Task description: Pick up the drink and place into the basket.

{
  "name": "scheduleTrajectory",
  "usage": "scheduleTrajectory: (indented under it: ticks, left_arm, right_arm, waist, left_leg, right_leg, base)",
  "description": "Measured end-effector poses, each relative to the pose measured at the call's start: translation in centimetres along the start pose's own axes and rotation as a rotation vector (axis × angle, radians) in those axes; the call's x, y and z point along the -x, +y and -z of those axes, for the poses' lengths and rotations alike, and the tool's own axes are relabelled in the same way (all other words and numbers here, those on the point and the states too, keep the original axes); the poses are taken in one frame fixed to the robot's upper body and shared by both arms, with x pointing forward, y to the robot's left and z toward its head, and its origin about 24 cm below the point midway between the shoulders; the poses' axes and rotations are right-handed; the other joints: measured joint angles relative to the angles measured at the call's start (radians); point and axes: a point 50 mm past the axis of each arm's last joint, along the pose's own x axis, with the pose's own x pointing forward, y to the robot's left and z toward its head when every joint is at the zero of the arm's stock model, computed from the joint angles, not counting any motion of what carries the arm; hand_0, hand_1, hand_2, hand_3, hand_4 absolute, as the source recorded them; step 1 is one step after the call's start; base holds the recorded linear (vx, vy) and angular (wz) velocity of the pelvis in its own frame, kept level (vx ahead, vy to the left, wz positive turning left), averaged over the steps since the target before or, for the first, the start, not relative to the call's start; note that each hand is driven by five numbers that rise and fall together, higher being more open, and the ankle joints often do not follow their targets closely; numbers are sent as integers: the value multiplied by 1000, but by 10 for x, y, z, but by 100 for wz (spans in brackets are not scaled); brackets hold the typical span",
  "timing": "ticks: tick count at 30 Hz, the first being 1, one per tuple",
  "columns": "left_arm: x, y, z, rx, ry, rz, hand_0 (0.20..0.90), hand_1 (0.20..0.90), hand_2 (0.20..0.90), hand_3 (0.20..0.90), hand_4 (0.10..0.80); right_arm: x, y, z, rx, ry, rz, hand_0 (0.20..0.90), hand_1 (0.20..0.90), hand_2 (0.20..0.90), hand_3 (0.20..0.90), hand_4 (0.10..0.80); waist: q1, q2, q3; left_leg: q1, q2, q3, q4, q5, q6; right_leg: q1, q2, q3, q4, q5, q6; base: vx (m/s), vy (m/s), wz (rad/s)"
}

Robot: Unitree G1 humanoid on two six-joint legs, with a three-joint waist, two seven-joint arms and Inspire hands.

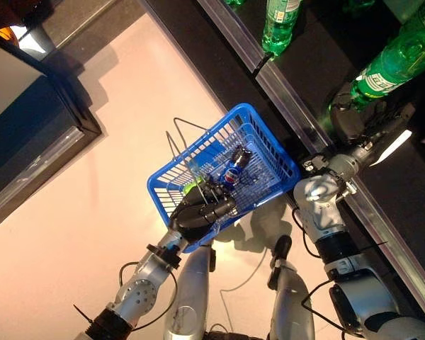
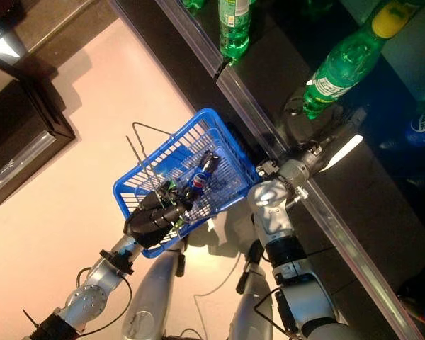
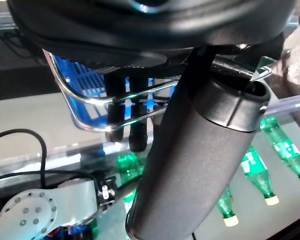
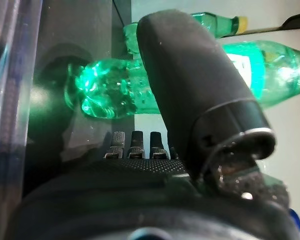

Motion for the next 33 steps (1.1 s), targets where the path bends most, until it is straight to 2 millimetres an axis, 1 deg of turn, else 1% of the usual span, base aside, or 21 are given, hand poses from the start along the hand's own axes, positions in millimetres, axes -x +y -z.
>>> scheduleTrajectory:
  ticks: [2,7,12,13,14,15,17,24,33]
  left_arm:
    - [-1,0,-1,-2,-1,0,300,300,300,200,100]
    - [-2,2,-2,-4,2,-3,300,300,300,200,100]
    - [-6,4,-4,-10,21,-6,300,300,300,200,100]
    - [-7,4,-5,-11,21,-7,300,300,300,200,100]
    - [-7,5,-6,-13,19,-10,300,300,300,200,100]
    - [-7,6,-7,-16,16,-13,300,300,300,200,100]
    - [-6,8,-8,-18,18,-19,300,300,300,200,100]
    - [-6,8,-8,-17,20,-21,300,300,300,200,100]
    - [-6,8,-8,-16,21,-21,300,300,300,200,100]
  right_arm:
    - [-2,1,-1,-4,-1,-14,900,900,900,900,800]
    - [-13,5,-8,9,-40,-100,900,900,900,900,800]
    - [-28,12,-9,84,-55,-158,900,900,900,900,800]
    - [-31,14,-10,103,-58,-171,862,862,862,856,756]
    - [-33,15,-10,124,-62,-186,371,371,371,282,182]
    - [-37,15,-9,147,-63,-197,300,300,300,200,100]
    - [-43,14,-9,189,-73,-220,300,300,300,200,100]
    - [-54,10,-7,258,-62,-256,300,300,300,200,100]
    - [-54,10,-7,250,-50,-272,300,300,300,200,100]
  waist:
    - [1,0,0]
    - [-1,0,0]
    - [0,0,0]
    - [1,0,0]
    - [1,0,0]
    - [2,-1,0]
    - [3,-1,0]
    - [10,-1,0]
    - [22,-1,0]
  left_leg:
    - [-1,0,0,0,0,0]
    - [-15,0,0,0,1,1]
    - [-15,-3,-1,4,2,3]
    - [-15,-3,-1,5,2,4]
    - [-15,-4,-1,7,3,4]
    - [-15,-4,-2,11,3,4]
    - [-15,-5,-3,17,3,5]
    - [-15,-10,-5,31,9,9]
    - [-15,-13,-5,33,10,10]
  right_leg:
    - [-2,0,0,0,0,0]
    - [-17,0,0,5,0,0]
    - [-20,-4,-2,17,0,0]
    - [-20,-5,-2,18,0,0]
    - [-20,-6,-2,20,0,0]
    - [-19,-6,-2,24,0,0]
    - [-20,-8,-2,33,0,0]
    - [-21,-14,-3,51,0,0]
    - [-21,-16,-2,55,0,1]
  base:
    - [0,0,0]
    - [0,0,0]
    - [0,0,0]
    - [0,0,0]
    - [0,0,0]
    - [0,0,0]
    - [0,0,0]
    - [0,0,0]
    - [-2,5,0]
